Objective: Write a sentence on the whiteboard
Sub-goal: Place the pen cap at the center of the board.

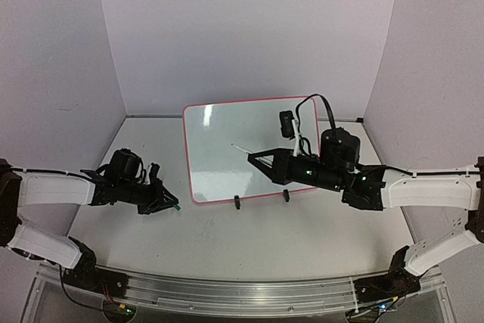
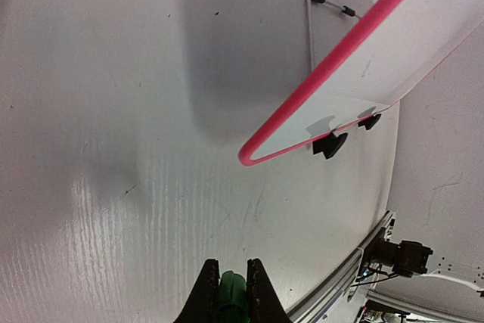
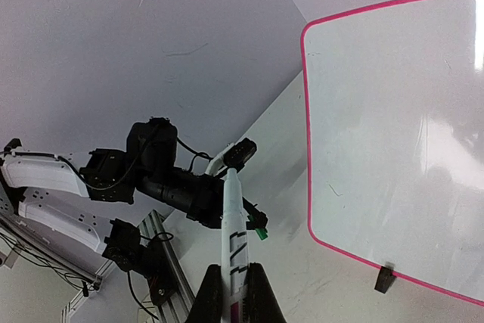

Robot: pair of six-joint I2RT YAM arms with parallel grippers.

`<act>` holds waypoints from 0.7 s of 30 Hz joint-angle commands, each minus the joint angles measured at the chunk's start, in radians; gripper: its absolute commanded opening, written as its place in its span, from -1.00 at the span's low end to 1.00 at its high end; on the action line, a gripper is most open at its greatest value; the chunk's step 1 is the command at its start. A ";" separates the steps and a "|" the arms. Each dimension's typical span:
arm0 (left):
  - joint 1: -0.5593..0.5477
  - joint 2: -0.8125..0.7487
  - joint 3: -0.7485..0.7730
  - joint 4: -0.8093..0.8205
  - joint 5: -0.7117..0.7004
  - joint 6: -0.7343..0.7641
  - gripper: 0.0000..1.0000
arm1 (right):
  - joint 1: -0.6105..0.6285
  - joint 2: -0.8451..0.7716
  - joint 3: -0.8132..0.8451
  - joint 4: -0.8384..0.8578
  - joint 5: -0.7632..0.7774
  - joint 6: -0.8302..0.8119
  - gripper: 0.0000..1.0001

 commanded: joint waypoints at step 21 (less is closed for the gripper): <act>-0.035 0.216 0.079 -0.054 -0.070 0.090 -0.20 | 0.005 0.066 0.095 -0.123 0.020 -0.061 -1.00</act>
